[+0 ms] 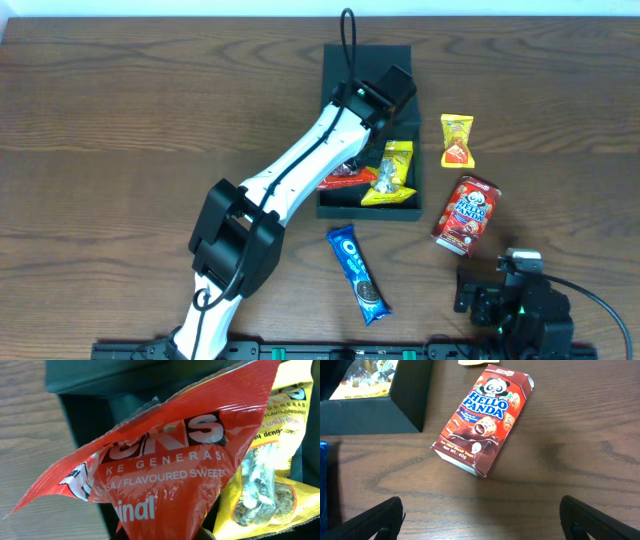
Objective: Pack container
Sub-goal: 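Carry the red bag with the left gripper over the box, then lower the red bag into the box and open the left gripper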
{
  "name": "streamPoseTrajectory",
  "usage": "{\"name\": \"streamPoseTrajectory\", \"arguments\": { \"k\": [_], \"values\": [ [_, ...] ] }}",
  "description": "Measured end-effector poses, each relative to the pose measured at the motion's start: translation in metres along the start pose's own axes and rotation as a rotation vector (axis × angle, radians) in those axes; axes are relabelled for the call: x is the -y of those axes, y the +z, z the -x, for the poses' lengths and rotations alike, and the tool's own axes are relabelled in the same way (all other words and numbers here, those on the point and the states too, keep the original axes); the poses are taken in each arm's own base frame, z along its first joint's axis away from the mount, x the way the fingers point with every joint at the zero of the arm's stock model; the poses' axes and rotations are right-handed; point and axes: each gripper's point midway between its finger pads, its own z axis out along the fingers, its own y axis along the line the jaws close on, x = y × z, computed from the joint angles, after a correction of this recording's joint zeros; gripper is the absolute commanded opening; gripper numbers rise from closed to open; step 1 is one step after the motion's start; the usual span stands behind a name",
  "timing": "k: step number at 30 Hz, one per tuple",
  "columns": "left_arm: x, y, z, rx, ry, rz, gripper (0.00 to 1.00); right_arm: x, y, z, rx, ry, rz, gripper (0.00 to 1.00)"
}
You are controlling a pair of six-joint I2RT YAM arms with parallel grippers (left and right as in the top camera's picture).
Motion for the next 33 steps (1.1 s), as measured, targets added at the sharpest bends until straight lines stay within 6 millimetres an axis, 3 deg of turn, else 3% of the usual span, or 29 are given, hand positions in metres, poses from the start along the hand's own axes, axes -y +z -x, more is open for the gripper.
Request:
{"name": "streamPoseTrajectory", "arguments": {
  "k": [15, 29, 33],
  "values": [
    [0.004, 0.032, -0.007, -0.063, -0.003, 0.020, 0.06, 0.000, 0.000, 0.000, 0.000, 0.000, 0.000, 0.99],
    [0.006, 0.036, -0.004, -0.055, -0.005, 0.018, 0.08, 0.000, 0.000, 0.000, 0.000, 0.000, 0.000, 0.99],
    [0.005, 0.042, -0.003, -0.055, -0.012, 0.022, 0.12, 0.000, 0.000, 0.000, 0.000, 0.000, 0.000, 0.99]
  ]
}}
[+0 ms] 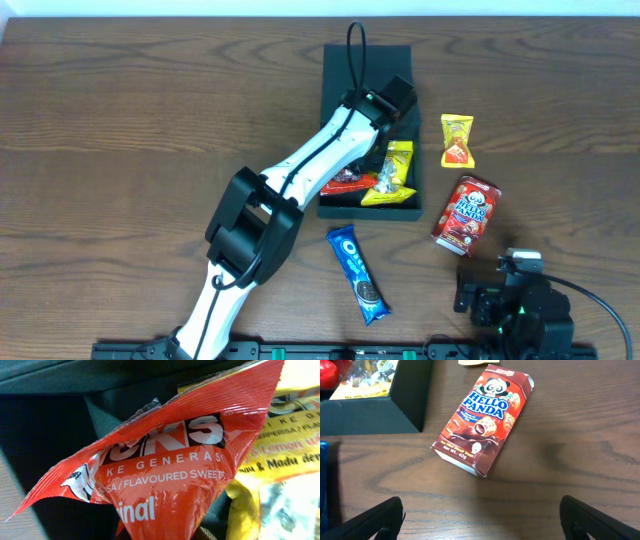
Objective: Pack container
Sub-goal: 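Lower the red bag into the box and open the left gripper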
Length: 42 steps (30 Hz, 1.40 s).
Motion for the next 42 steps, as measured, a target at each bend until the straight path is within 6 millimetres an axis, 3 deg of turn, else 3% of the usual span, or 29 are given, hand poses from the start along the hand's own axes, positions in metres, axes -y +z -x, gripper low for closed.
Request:
{"name": "streamPoseTrajectory", "arguments": {
  "k": [8, 11, 16, 30, 35, 37, 38, 42],
  "values": [
    [-0.004, 0.003, 0.002, 0.010, -0.005, 0.020, 0.15, 0.000, 0.000, 0.000, 0.000, 0.000, 0.000, 0.99],
    [-0.006, 0.003, 0.003, 0.014, -0.005, 0.031, 0.23, 0.000, 0.000, 0.000, 0.000, 0.000, 0.000, 0.99],
    [-0.008, 0.003, 0.005, 0.023, -0.006, 0.047, 0.46, 0.000, 0.000, 0.000, 0.000, 0.000, 0.000, 0.99],
    [-0.011, -0.003, 0.008, 0.045, -0.008, 0.053, 0.69, 0.000, 0.000, 0.000, 0.000, 0.000, 0.000, 0.99],
    [-0.018, -0.042, 0.014, 0.124, -0.017, 0.053, 0.82, 0.000, 0.000, 0.000, 0.000, 0.000, 0.000, 0.99],
    [-0.022, -0.070, 0.016, 0.181, -0.022, 0.052, 0.87, 0.000, 0.000, 0.000, 0.000, 0.000, 0.000, 0.99],
    [-0.025, -0.086, 0.015, 0.208, -0.025, 0.048, 0.95, 0.000, 0.000, 0.000, 0.000, 0.000, 0.000, 0.99],
    [-0.038, -0.135, 0.008, 0.288, -0.029, 0.045, 0.95, 0.000, 0.000, 0.000, 0.000, 0.000, 0.000, 0.99]
  ]
}}
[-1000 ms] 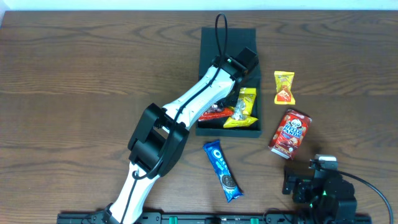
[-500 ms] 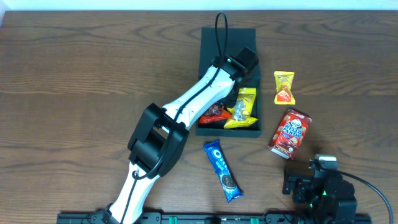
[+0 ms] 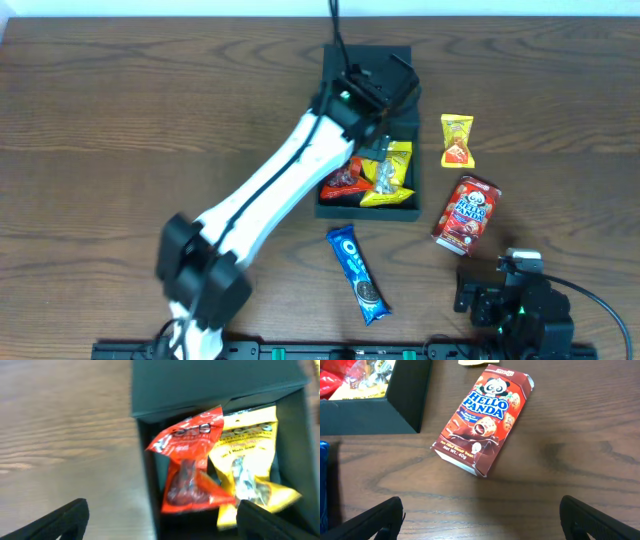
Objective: Pack container
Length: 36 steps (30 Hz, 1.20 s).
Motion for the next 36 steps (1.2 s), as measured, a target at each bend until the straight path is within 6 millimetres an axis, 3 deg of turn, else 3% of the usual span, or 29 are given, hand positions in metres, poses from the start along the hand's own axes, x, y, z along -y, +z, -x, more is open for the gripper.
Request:
{"name": "streamPoseTrajectory", "arguments": {
  "k": [5, 11, 18, 22, 29, 36],
  "values": [
    [-0.030, -0.047, 0.000, 0.081, -0.018, 0.044, 0.95, 0.000, 0.000, 0.000, 0.000, 0.000, 0.000, 0.99],
    [-0.076, -0.069, -0.027, 0.132, -0.047, 0.132, 0.95, 0.000, 0.000, 0.000, 0.000, 0.000, 0.000, 0.99],
    [-0.145, -0.076, -0.092, 0.148, -0.127, 0.223, 0.95, 0.000, 0.000, 0.000, 0.001, 0.000, 0.000, 0.99],
    [-0.174, -0.072, -0.135, 0.118, -0.151, 0.243, 0.95, 0.000, 0.000, 0.000, 0.000, 0.000, 0.000, 0.99],
    [-0.187, -0.061, -0.207, 0.098, -0.240, 0.093, 0.96, 0.000, 0.000, 0.000, 0.000, 0.000, 0.000, 0.99],
    [-0.189, -0.057, -0.232, 0.238, -0.430, 0.001, 0.95, 0.000, 0.000, 0.000, 0.000, 0.000, 0.000, 0.99]
  ]
}}
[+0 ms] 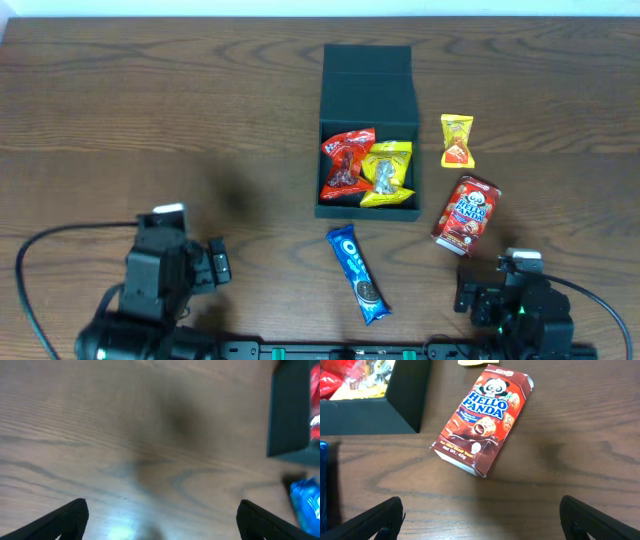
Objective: Pack container
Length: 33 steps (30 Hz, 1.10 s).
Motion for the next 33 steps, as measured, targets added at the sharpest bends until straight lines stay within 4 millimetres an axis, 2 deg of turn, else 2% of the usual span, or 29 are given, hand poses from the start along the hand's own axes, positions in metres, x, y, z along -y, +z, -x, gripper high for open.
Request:
{"name": "streamPoseTrajectory", "arguments": {
  "k": [4, 8, 15, 20, 25, 33],
  "values": [
    [-0.001, 0.012, -0.005, 0.030, -0.043, -0.013, 0.95, 0.000, 0.000, 0.000, 0.000, 0.000, 0.000, 0.99],
    [-0.004, 0.029, -0.020, -0.010, -0.023, -0.002, 0.95, 0.000, 0.000, 0.000, 0.000, 0.000, 0.000, 0.99],
    [-0.012, 0.048, -0.026, 0.005, 0.018, 0.046, 0.95, 0.000, 0.000, 0.000, 0.000, 0.000, 0.000, 0.99],
    [-0.019, 0.056, -0.041, 0.017, 0.117, 0.058, 0.96, 0.000, 0.000, 0.000, 0.000, 0.000, 0.000, 0.99],
    [-0.021, 0.055, -0.047, 0.104, 0.178, 0.036, 0.95, 0.000, 0.000, 0.000, 0.000, 0.000, 0.000, 0.99],
    [-0.014, 0.071, -0.067, 0.112, 0.252, -0.026, 0.95, 0.000, 0.000, 0.000, 0.001, 0.000, 0.000, 0.99]
  ]
}}
